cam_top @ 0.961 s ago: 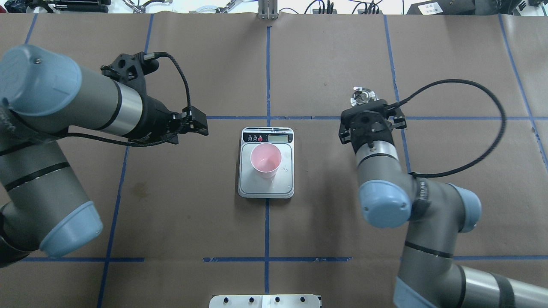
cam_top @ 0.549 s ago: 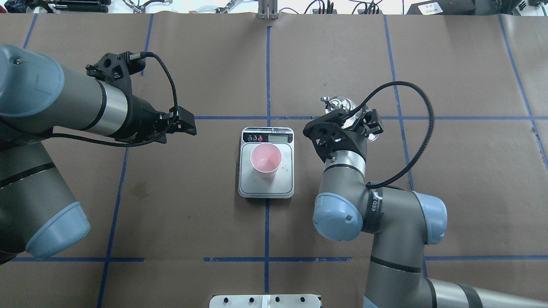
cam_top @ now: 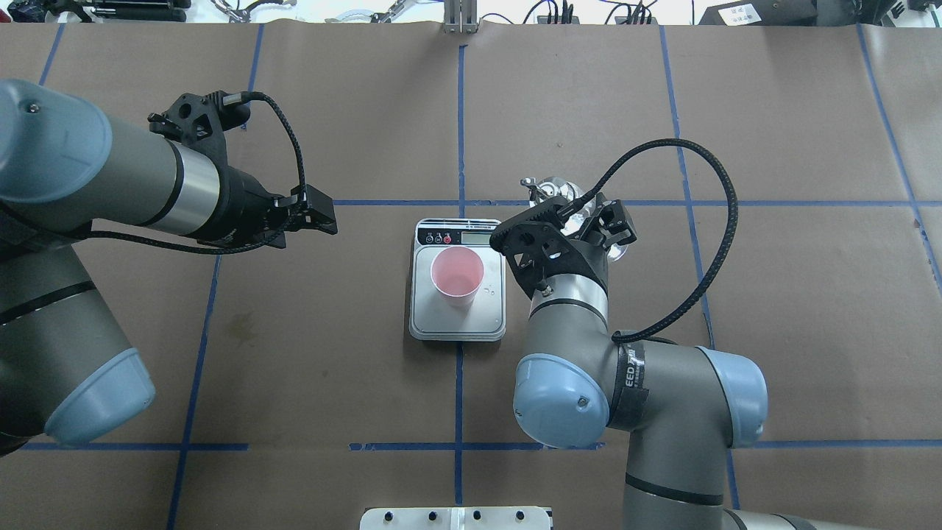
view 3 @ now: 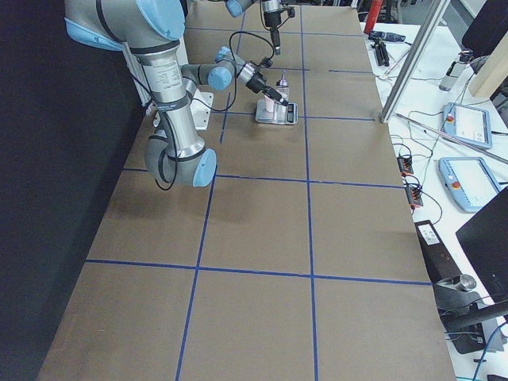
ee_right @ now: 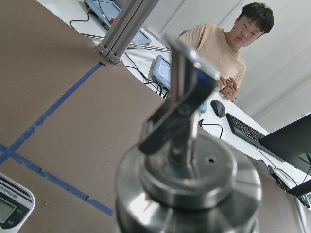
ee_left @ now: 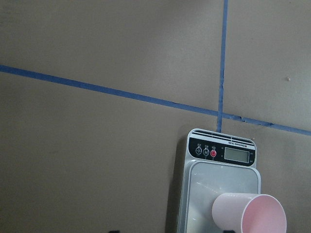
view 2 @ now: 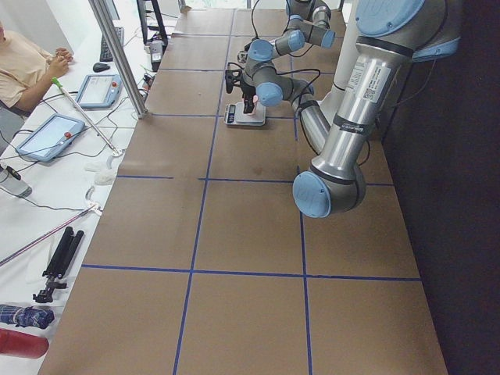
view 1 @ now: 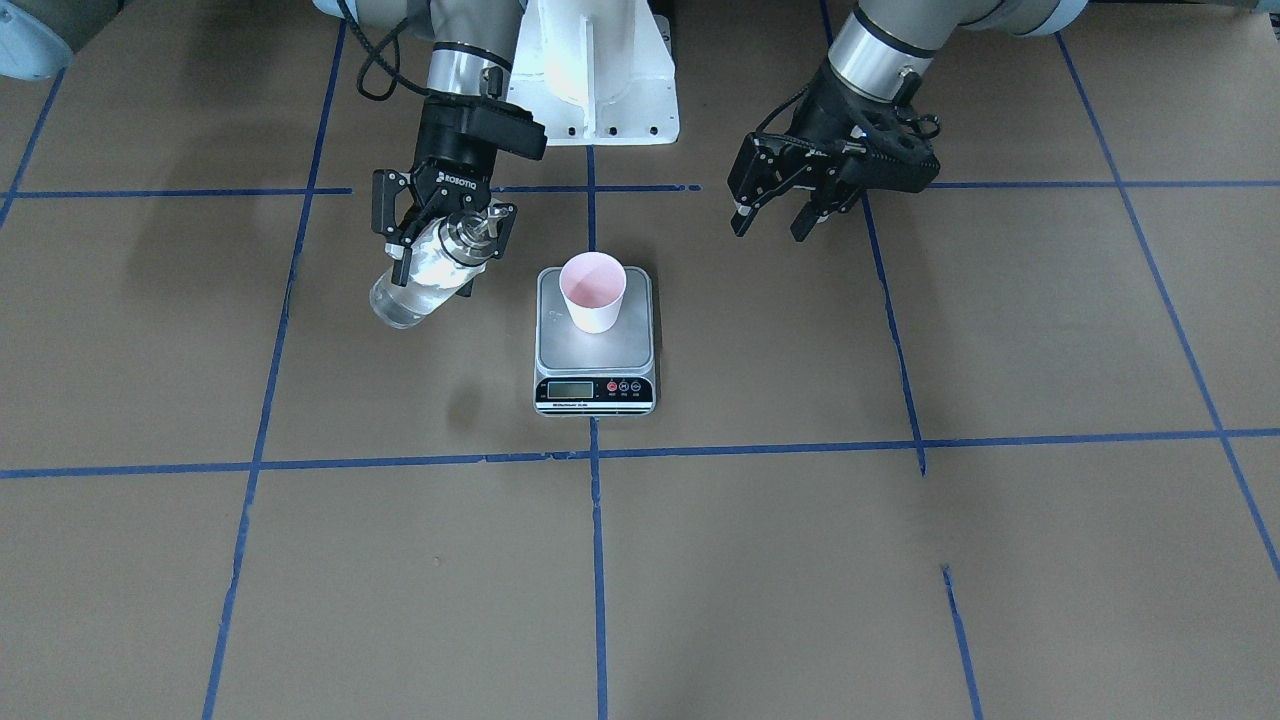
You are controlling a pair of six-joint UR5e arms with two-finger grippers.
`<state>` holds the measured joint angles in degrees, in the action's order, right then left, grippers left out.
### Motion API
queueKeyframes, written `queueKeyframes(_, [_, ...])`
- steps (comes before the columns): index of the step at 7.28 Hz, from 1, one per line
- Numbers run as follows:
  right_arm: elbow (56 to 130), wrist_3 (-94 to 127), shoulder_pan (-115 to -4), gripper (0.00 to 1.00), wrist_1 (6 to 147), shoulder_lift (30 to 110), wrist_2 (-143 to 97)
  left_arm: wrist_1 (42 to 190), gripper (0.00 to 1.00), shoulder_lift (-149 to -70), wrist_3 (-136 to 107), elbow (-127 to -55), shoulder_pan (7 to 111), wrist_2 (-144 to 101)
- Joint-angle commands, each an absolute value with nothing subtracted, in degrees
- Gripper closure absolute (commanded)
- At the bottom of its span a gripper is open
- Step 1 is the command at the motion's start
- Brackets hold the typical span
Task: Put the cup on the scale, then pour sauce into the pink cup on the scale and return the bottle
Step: 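Carry the bottle with the right gripper over the pink cup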
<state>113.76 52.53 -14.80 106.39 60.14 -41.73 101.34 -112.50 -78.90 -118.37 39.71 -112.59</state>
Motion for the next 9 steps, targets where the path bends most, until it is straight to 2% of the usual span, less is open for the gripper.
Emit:
queueKeyframes(1, [114.26, 52.56, -14.50, 1.00, 106.78, 59.77, -42.28, 101.34, 0.23, -112.50, -78.93, -118.30, 39.55, -112.41])
queueKeyframes(3, [113.99, 51.86, -14.50, 1.00, 107.66, 59.85, -42.28, 101.34, 0.23, -112.50, -79.19, -118.13, 39.38, -112.41])
queueKeyframes(4, [113.91, 51.42, -14.41, 1.00, 112.89, 58.11, -42.28, 101.34, 0.23, -112.50, -79.28, -118.04, 39.38, -112.41])
queueKeyframes(7, [114.00, 38.37, -12.50, 1.00, 114.96, 57.83, -37.75, 101.34, 0.23, -112.50, -79.28, -118.04, 39.46, -112.41])
queueKeyframes(9, [110.32, 35.08, -11.34, 1.00, 114.96, 57.13, -32.18, 101.34, 0.23, -112.50, -79.28, -118.04, 39.38, -112.41])
